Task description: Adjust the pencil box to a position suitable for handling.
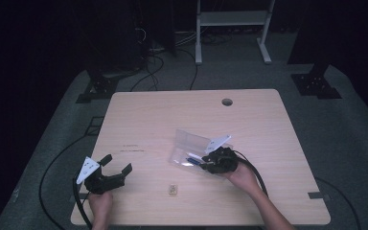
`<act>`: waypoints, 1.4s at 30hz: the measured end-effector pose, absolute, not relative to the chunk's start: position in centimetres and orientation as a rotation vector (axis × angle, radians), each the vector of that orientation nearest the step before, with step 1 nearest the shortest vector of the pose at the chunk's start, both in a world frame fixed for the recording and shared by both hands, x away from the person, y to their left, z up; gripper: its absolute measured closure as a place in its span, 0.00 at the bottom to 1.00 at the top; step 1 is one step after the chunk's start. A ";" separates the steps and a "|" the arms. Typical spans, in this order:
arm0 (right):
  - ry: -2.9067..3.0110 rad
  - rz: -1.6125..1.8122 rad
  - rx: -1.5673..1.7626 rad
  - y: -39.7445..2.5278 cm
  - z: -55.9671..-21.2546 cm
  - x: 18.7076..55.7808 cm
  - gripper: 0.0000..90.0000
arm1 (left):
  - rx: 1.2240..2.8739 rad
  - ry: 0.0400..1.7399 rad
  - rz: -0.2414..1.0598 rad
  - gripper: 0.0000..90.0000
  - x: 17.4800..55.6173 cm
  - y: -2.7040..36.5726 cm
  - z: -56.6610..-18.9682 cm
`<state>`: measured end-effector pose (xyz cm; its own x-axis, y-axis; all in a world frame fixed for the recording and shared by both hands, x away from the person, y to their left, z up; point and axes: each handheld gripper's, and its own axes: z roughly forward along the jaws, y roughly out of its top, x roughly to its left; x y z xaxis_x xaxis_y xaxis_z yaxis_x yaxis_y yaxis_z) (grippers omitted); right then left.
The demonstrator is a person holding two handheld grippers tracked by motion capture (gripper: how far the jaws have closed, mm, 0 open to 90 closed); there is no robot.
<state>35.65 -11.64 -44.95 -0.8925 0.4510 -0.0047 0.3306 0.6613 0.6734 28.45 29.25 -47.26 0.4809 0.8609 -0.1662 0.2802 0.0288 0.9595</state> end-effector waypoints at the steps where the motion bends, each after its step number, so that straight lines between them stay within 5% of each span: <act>1: 2.712 1.060 0.637 -11.5 -44.8 35.4 0.68 | 1.523 1.035 0.603 0.01 28.4 29.2 -47.3; 24: 2.834 1.128 0.479 -7.9 -45.0 33.4 0.52 | 1.523 1.033 0.603 0.01 28.4 29.3 -47.2; 42: 2.880 1.150 0.439 -5.3 -45.7 32.6 0.50 | 1.519 1.033 0.605 0.01 28.4 29.3 -47.2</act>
<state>32.64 -5.32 -45.72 -0.9607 0.2613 0.0940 0.2541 0.6911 0.6766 28.39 29.32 -47.21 0.4808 0.8610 -0.1662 0.2763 0.0311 0.9606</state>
